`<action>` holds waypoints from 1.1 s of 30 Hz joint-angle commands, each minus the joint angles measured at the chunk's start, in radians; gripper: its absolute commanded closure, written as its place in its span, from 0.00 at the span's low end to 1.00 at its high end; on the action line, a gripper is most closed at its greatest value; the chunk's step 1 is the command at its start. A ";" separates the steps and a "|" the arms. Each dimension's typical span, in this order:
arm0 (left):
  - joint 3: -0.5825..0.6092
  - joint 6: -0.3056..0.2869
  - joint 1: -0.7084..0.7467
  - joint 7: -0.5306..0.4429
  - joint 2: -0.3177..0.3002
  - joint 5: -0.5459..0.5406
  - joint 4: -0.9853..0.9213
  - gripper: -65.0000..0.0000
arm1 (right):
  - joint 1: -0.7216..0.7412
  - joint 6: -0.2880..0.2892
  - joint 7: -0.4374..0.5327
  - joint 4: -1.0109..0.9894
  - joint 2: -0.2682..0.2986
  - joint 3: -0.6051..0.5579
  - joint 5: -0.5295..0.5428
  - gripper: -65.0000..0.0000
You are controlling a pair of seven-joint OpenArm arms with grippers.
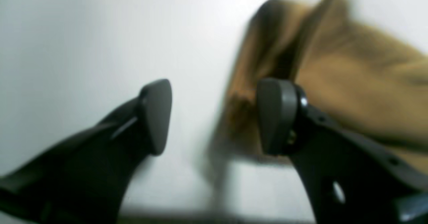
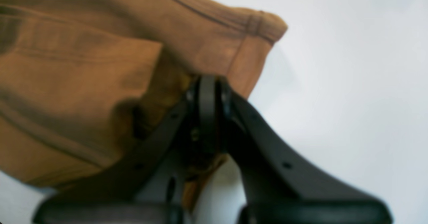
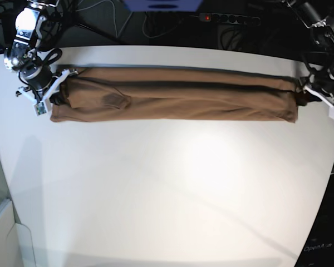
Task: Fold the T-shirt properly
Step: 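Lower the folded edge with both grippers and open the left gripper, then grasp the folded shirt end with the left gripper and carry it toward the right gripper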
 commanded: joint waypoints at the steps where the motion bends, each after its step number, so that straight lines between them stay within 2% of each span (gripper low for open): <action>1: 0.003 -0.003 -0.009 -0.010 0.000 -0.015 0.021 0.40 | 0.000 -0.001 0.007 0.013 0.014 -0.009 0.005 0.99; 5: 0.012 -0.003 -0.028 -0.010 0.013 -0.015 0.015 0.40 | -0.001 -0.001 0.007 0.013 0.022 -0.021 0.004 0.99; 12: 0.013 -0.003 -0.049 -0.010 0.014 -0.006 0.010 0.40 | 0.006 -0.001 0.007 0.015 -0.013 -0.024 -0.112 0.99; 23: 0.033 -0.003 -0.067 -0.016 0.011 -0.005 -0.146 0.40 | 0.006 -0.001 0.007 0.021 -0.013 -0.024 -0.115 0.99; 33: 0.065 -0.003 -0.071 -0.010 0.011 -0.005 -0.159 0.41 | 0.006 -0.001 0.007 0.021 -0.013 -0.024 -0.115 0.99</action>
